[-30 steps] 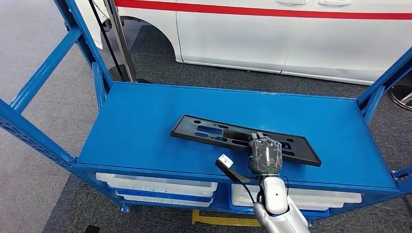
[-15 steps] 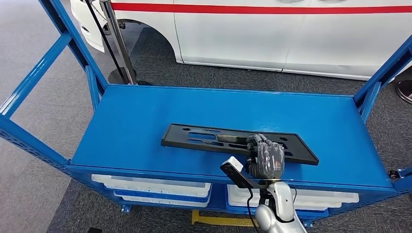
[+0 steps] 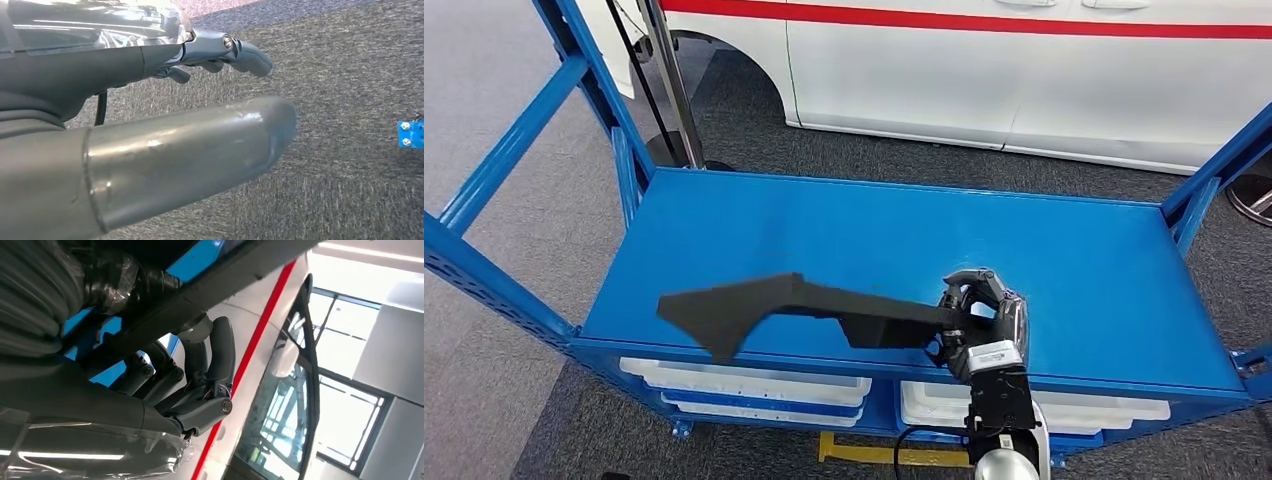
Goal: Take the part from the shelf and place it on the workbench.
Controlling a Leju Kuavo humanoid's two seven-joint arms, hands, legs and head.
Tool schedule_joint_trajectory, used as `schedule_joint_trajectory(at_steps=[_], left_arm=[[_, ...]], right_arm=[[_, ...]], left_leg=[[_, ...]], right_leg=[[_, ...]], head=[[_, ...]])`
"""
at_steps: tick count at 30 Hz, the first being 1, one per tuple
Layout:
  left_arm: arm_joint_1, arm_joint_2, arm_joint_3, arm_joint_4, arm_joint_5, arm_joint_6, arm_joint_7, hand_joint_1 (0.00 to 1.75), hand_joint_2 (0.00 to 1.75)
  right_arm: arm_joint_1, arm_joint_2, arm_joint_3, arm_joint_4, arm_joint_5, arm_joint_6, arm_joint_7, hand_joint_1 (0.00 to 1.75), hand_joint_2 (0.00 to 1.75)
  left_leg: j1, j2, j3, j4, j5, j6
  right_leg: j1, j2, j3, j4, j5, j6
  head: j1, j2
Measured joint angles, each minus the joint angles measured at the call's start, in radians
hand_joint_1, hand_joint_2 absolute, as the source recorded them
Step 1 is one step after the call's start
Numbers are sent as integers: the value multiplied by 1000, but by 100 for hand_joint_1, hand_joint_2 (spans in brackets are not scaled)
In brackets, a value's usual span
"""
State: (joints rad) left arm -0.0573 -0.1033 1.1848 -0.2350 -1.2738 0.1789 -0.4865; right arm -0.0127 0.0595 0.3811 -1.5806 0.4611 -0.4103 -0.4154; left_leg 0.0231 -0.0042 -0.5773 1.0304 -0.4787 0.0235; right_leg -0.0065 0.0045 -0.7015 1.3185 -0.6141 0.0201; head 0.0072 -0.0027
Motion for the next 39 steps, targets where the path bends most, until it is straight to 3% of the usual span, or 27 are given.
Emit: schedule_joint_trajectory(at_steps=[1,3,5,9,11,13,14,15,16,18,20,23,25,28,29,30,31,33,35,37,39], left_arm=[[0,-2,3,0,0,0,0,0,0],[-1,-7,9,0,1,0,0,0,0],[-1,-13,13,0,2,-2,0,0,0],[-1,-20,15,0,3,-4,1,0,0],[-2,-23,16,0,3,-6,3,0,0],[-2,-23,18,0,2,-7,8,0,0],[-1,-23,19,0,1,-9,11,0,0],[0,-24,19,0,0,-12,14,0,0],[0,-24,20,0,0,-15,17,0,0],[-1,-24,22,0,2,-17,24,0,0],[-2,-24,23,0,2,-13,29,0,0],[-2,-26,28,0,3,-7,28,0,0],[-2,-30,34,0,4,-6,26,0,0],[-2,-33,39,0,5,-16,23,0,0],[-2,-34,39,0,5,-20,22,0,0],[-2,-35,40,0,5,-23,21,0,0],[-1,-36,40,0,5,-25,21,0,0],[-2,-40,40,0,6,-26,20,0,0],[-3,-44,40,0,8,-26,20,0,0],[-3,-46,41,0,10,-26,19,0,0],[-3,-47,41,0,10,-26,19,0,0]], right_arm=[[5,0,0,-13,-13,0,-5,175,175],[9,0,0,-40,-33,2,-8,175,175],[15,0,0,-64,-56,10,-8,175,175],[33,3,-1,-97,-92,23,-8,175,175],[37,6,-3,-105,-106,29,-7,175,175],[43,10,-4,-107,-135,37,0,175,175],[48,12,-6,-107,-154,43,5,175,175],[52,14,-7,-107,-173,47,9,175,175],[56,17,-9,-107,-188,52,12,175,175],[63,23,-10,-107,-205,61,13,175,175],[68,28,-11,-107,-216,70,12,175,175],[84,33,-12,-112,-234,87,-5,175,175],[98,35,-12,-123,-252,105,-23,175,175],[124,35,-12,-142,-297,150,-48,175,175],[134,35,-12,-147,-312,164,-55,175,175],[144,35,-12,-151,-322,175,-61,175,175],[151,35,-12,-156,-328,181,-64,175,175],[159,36,-12,-165,-334,187,-68,175,175],[162,36,-12,-172,-335,190,-70,175,175],[166,36,-12,-177,-335,191,-70,175,175],[169,38,-12,-182,-335,191,-70,175,175]], left_leg=[[0,-1,2,0,-1,0],[-3,-2,6,0,-3,-3],[-5,-3,5,1,-4,-10],[-5,-2,1,9,-14,-31],[-4,-1,-31,84,-64,-37],[-4,-1,-90,212,-124,-41],[-4,-1,-112,258,-137,-43],[-3,-1,-118,269,-130,-45],[-3,0,-104,238,-103,-45],[-3,0,-38,108,-38,-41],[-6,0,6,17,-13,-34],[-8,-2,11,0,-11,-21],[-3,0,13,-6,-5,-8],[-2,3,11,-7,1,4],[-2,4,10,-7,1,4],[-2,3,10,-7,1,4],[-2,3,10,-6,1,4],[-2,2,12,-6,1,2],[-4,1,10,-5,4,-6],[-5,1,5,-5,10,-19],[-4,1,0,0,4,-30]], right_leg=[[0,0,19,-42,32,-3],[4,0,86,-182,100,-15],[11,0,124,-267,125,-26],[7,-1,130,-290,130,-39],[2,-4,137,-301,136,-49],[4,-6,136,-299,135,-54],[4,-7,135,-297,134,-55],[4,-7,134,-295,132,-55],[4,-6,134,-292,130,-54],[4,-5,136,-286,125,-50],[7,-4,133,-277,119,-41],[10,-2,130,-274,117,-28],[8,-2,119,-245,92,-18],[0,-2,46,-77,-5,-3],[-3,-2,24,-27,-23,0],[-5,-3,16,-7,-22,1],[-6,-3,27,-27,0,1],[-7,-3,92,-154,68,-4],[-2,-1,141,-259,108,-11],[3,1,144,-277,114,-17],[-1,-1,138,-284,125,-30]], head=[[0,0],[0,0],[0,0],[0,0],[0,0],[-1,0],[-1,0],[-1,0],[-1,0],[-1,0],[0,0],[0,0],[0,0],[0,0],[0,0],[0,0],[0,0],[0,0],[0,0],[0,0],[0,0]])
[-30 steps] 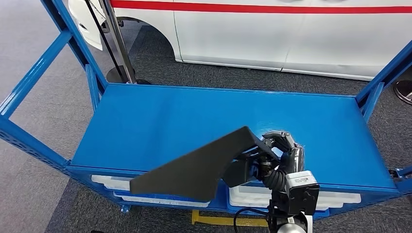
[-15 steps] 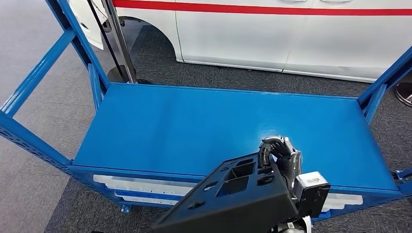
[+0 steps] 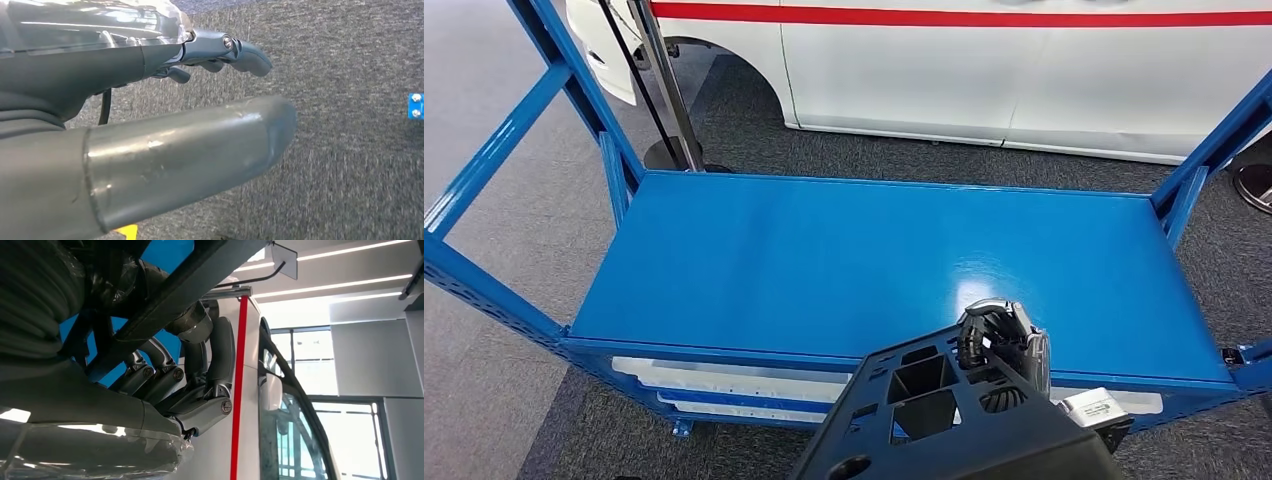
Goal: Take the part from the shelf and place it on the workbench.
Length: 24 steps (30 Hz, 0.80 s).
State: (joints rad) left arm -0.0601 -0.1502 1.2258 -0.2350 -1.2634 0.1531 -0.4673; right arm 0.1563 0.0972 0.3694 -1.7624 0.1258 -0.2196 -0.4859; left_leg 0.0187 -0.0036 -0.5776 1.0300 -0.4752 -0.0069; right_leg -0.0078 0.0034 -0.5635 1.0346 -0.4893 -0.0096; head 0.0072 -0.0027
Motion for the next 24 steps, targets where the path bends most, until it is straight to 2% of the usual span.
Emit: schedule_joint_trajectory(at_steps=[1,3,4,5,6,7,8,10,11,12,15,16,17,18,20,21,22,23,24], left_arm=[[0,-1,0,0,0,0,0,0,0],[0,-2,1,0,1,0,0,0,0],[0,-2,1,0,1,0,0,0,0],[0,-2,1,0,1,0,0,0,0],[0,-1,2,0,1,0,0,0,0],[0,-1,2,0,1,0,0,0,0],[0,-1,3,0,1,0,0,0,0],[-2,-1,3,0,1,0,0,0,0],[-4,-1,3,0,1,0,0,0,0],[-4,-1,3,0,1,0,-1,0,0],[-3,-2,4,0,1,0,-1,0,0],[-3,-3,5,0,1,0,-1,0,0],[-4,-3,5,0,0,0,-1,0,0],[-5,-4,5,0,0,0,-1,0,0],[-5,-4,5,0,0,0,-1,0,0],[-5,-4,6,0,0,0,-1,0,0],[-5,-4,6,0,0,0,-1,0,0],[-5,-4,6,0,0,0,-1,0,0],[-5,-4,6,0,0,0,-1,0,0]], right_arm=[[1,2,0,-2,0,0,0,175,175],[1,5,0,-5,0,1,0,175,175],[2,7,0,-5,0,1,0,175,175],[3,7,0,-5,0,1,0,175,175],[4,7,0,-5,0,2,0,175,175],[4,7,0,-5,0,2,0,175,175],[5,7,0,-5,0,2,0,175,175],[5,8,0,-6,0,2,0,175,175],[5,8,0,-6,0,2,0,175,175],[5,9,0,-6,0,2,-1,175,175],[6,10,0,-6,0,2,-1,175,175],[6,10,0,-6,0,2,-1,175,175],[7,10,0,-6,0,2,-1,175,175],[7,10,0,-6,0,2,-2,175,175],[7,9,0,-6,0,2,-2,175,175],[8,9,0,-6,0,2,-2,175,175],[8,9,0,-6,0,2,-2,175,175],[8,9,0,-6,0,2,-2,175,175],[8,9,0,-6,0,2,-2,175,175]], left_leg=[[1,0,-8,20,-21,-4],[2,0,-42,113,-96,-9],[3,0,-63,176,-136,-10],[3,0,-78,231,-164,-12],[3,0,-80,260,-176,-13],[3,0,-63,251,-170,-12],[3,1,-26,205,-149,-11],[0,1,65,62,-104,-6],[-2,0,93,11,-90,-3],[-4,-1,105,-15,-84,1],[-5,0,91,-20,-60,15],[-2,3,83,-23,-49,22],[1,6,73,-25,-37,29],[2,9,61,-26,-26,34],[2,12,35,-25,-6,39],[1,14,20,-24,4,39],[2,15,6,-22,13,37],[2,15,-7,-20,21,35],[2,15,-19,-17,29,32]], right_leg=[[-2,-2,-4,-5,8,-9],[-2,-7,-17,-10,22,-22],[-1,-9,-26,-9,28,-25],[1,-9,-36,-7,34,-26],[3,-10,-47,-3,40,-26],[4,-10,-57,1,45,-25],[4,-10,-68,6,50,-23],[6,-10,-85,18,59,-16],[7,-10,-90,23,63,-11],[8,-10,-93,25,69,-5],[7,-7,-98,22,86,13],[6,-6,-105,30,71,18],[5,-4,-115,52,41,23],[2,-3,-129,97,-8,28],[-2,-3,-157,218,-104,37],[-4,-3,-163,273,-130,41],[-6,-3,-154,298,-129,43],[-8,-3,-128,287,-108,44],[-10,-3,-82,242,-79,43]], head=[[0,0],[-1,0],[-1,0],[-1,0],[-1,0],[-1,0],[-1,0],[-1,0],[-1,0],[-1,0],[0,0],[0,0],[1,0],[2,0],[3,0],[3,0],[3,0],[3,0],[3,0]])
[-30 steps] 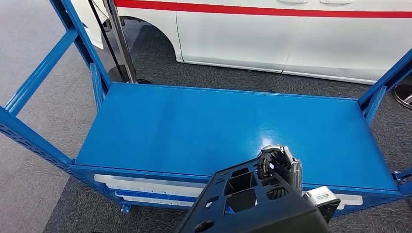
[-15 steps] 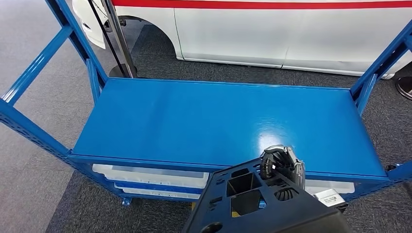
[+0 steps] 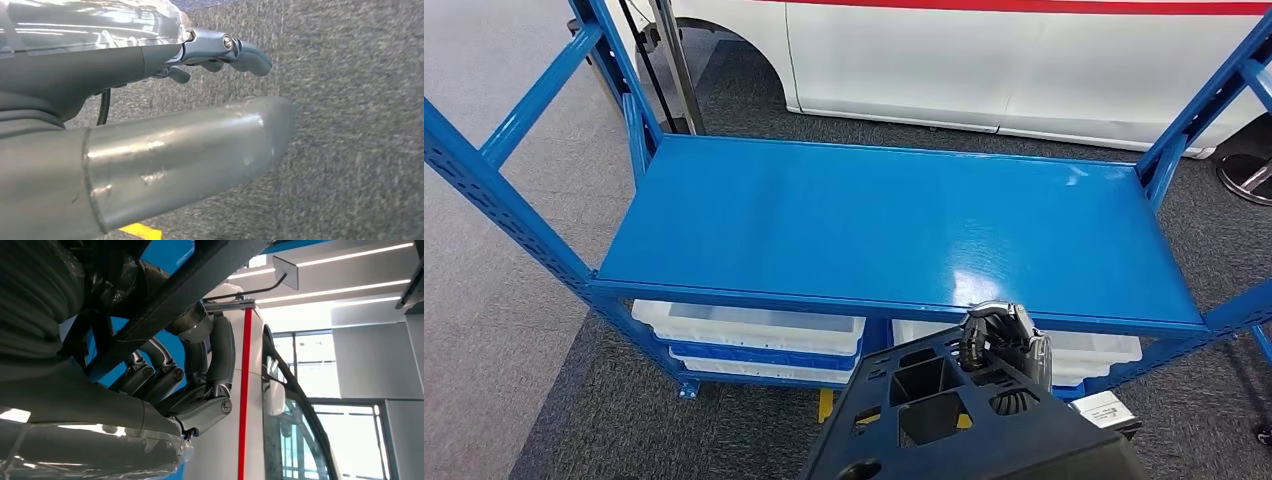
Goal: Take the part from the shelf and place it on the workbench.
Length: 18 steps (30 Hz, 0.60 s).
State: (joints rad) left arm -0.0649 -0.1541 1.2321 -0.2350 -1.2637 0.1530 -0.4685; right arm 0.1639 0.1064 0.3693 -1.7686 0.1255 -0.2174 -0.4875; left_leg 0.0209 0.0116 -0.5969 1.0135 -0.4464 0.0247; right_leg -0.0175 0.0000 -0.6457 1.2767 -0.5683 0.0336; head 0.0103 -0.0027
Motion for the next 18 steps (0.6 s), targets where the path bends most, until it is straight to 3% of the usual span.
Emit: schedule_joint_trajectory(at_steps=[1,3,5,7,8,11,12,13,14,15,16,18], left_arm=[[0,0,0,0,0,0,0,0,0],[0,-2,0,0,0,0,0,0,0],[0,-2,1,0,0,0,0,0,0],[1,-2,1,0,0,0,0,0,0],[1,-2,2,0,0,0,0,0,0],[2,-2,4,0,-6,0,13,0,0],[3,-2,4,0,-10,1,26,0,0],[4,-1,4,0,-15,2,39,0,0],[6,1,4,0,-19,2,49,0,0],[9,3,4,0,-21,1,54,0,0],[11,5,4,0,-23,1,56,0,0],[12,8,5,-1,-26,0,58,0,0]], right_arm=[[0,0,0,0,0,0,0,175,175],[-1,0,0,-1,0,0,0,175,175],[-1,0,0,-3,0,0,-1,175,175],[-1,0,0,-5,0,0,-2,175,175],[-1,1,0,-5,0,0,-2,175,175],[6,3,-1,-9,-12,-3,-11,175,175],[20,4,-3,-13,-23,-6,-22,175,175],[40,4,-6,-21,-35,-10,-37,175,175],[64,5,-9,-32,-46,-12,-51,175,175],[87,5,-12,-43,-52,-13,-64,175,175],[106,5,-15,-54,-56,-12,-72,175,175],[129,6,-19,-71,-58,-12,-80,175,175]], left_leg=[[0,-1,-9,3,6,-4],[-1,-2,-18,8,17,-15],[-2,-3,-21,5,33,-30],[0,-4,-28,6,35,-43],[1,-4,-36,23,12,-47],[3,-5,-82,175,-126,-52],[2,-5,-92,234,-153,-53],[2,-5,-90,273,-157,-54],[2,-5,-74,281,-139,-52],[2,-5,-40,253,-110,-49],[0,-6,9,194,-88,-43],[-6,-7,106,53,-88,-32]], right_leg=[[-1,0,57,-73,21,-3],[3,1,155,-215,23,-12],[10,2,181,-268,14,-24],[8,-1,168,-274,31,-43],[7,-3,159,-277,42,-56],[10,-8,121,-276,73,-76],[14,-10,106,-272,82,-77],[17,-12,91,-267,90,-77],[19,-14,76,-261,97,-76],[21,-16,61,-254,102,-76],[22,-16,48,-245,107,-74],[25,-15,28,-229,116,-67]], head=[[0,0],[-1,0],[-1,0],[-1,0],[-1,0],[-2,0],[-2,0],[-2,0],[-2,0],[-2,0],[-2,0],[-2,0]])
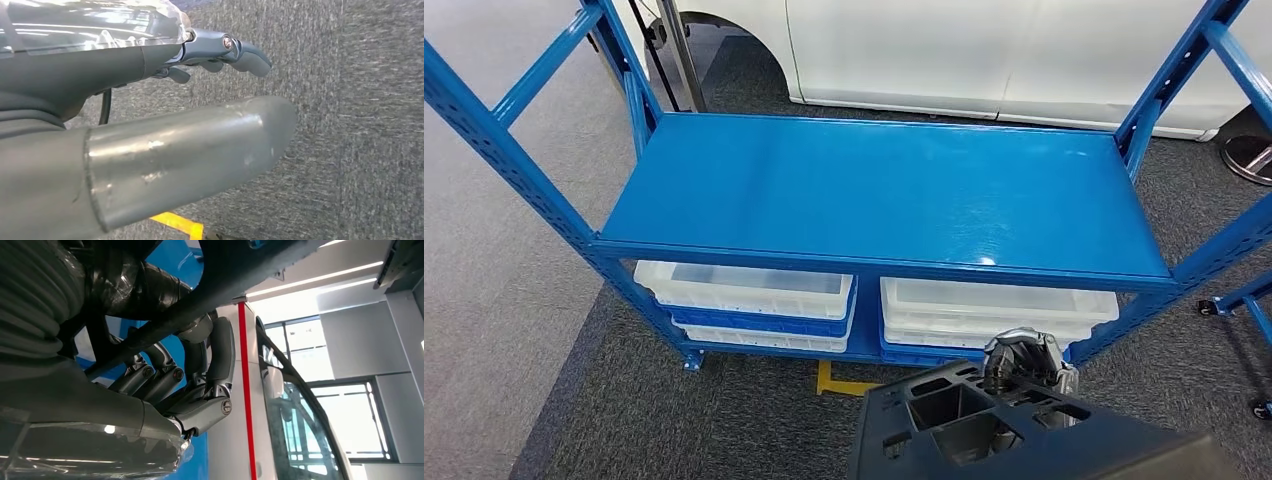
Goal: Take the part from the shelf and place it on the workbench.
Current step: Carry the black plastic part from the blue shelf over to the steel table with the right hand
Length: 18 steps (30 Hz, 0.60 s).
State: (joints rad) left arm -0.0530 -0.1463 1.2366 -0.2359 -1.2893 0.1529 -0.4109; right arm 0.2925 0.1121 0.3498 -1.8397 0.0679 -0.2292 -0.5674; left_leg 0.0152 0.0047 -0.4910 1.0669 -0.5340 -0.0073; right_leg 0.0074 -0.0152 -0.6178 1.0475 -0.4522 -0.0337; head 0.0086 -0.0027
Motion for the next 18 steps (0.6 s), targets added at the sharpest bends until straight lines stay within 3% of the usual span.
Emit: schedule_joint_trajectory(at_steps=[2,4,5,6,8,9,10,11,12,13,14,16,18], left_arm=[[-1,2,0,-1,-2,0,0,0,0],[0,2,0,-1,-2,0,1,0,0],[0,3,0,-1,-2,0,1,0,0],[0,3,0,-1,-2,0,2,0,0],[-1,3,0,-1,-3,0,3,0,0],[-1,3,0,-1,-3,0,4,0,0],[-1,3,0,-1,-3,0,4,0,0],[-1,3,0,-1,-3,0,4,0,0],[-1,3,0,-1,-4,0,4,0,0],[-1,3,0,-1,-4,-1,4,0,0],[-1,3,0,-1,-5,-1,4,0,0],[-1,3,0,-1,-6,-2,5,0,0],[0,3,0,-1,-6,-4,7,0,0]], right_arm=[[11,0,-3,-11,0,1,-2,175,175],[18,1,-4,-18,0,1,-3,175,175],[20,1,-5,-20,0,1,-3,175,175],[22,1,-6,-21,0,2,-3,175,175],[27,0,-9,-21,0,5,-2,175,175],[30,0,-11,-21,0,8,-2,175,175],[34,0,-12,-21,0,10,-2,175,175],[37,0,-15,-21,0,12,-2,175,175],[40,0,-17,-20,-1,14,-2,175,175],[42,0,-19,-20,-2,14,-3,175,175],[43,1,-20,-21,-4,14,-3,175,175],[48,1,-23,-22,-9,14,-5,175,175],[54,2,-26,-24,-13,15,-7,175,175]], left_leg=[[-7,0,35,-67,-17,7],[-5,2,25,-78,-1,17],[-3,5,18,-83,11,24],[0,8,8,-87,23,31],[1,11,-19,-86,45,37],[1,11,-35,-84,56,37],[1,11,-51,-81,67,36],[2,12,-67,-76,77,34],[2,12,-84,-71,86,31],[3,11,-99,-64,94,27],[2,11,-112,-57,100,22],[2,9,-126,-47,113,10],[1,8,-130,-49,130,-4]], right_leg=[[-1,-1,-8,4,13,11],[-3,1,-13,3,19,25],[-4,4,-18,13,2,31],[-5,7,-27,39,-34,37],[-11,11,-52,142,-134,46],[-14,11,-63,202,-167,51],[-17,11,-65,246,-175,54],[-20,11,-55,263,-158,57],[-23,11,-26,245,-126,59],[-27,11,19,192,-96,60],[-27,11,74,118,-87,59],[-23,13,154,-7,-104,50],[-18,15,163,-41,-113,37]], head=[[0,0],[0,0],[0,0],[1,0],[1,0],[1,0],[1,0],[1,0],[1,0],[1,0],[1,0],[1,0],[0,0]])
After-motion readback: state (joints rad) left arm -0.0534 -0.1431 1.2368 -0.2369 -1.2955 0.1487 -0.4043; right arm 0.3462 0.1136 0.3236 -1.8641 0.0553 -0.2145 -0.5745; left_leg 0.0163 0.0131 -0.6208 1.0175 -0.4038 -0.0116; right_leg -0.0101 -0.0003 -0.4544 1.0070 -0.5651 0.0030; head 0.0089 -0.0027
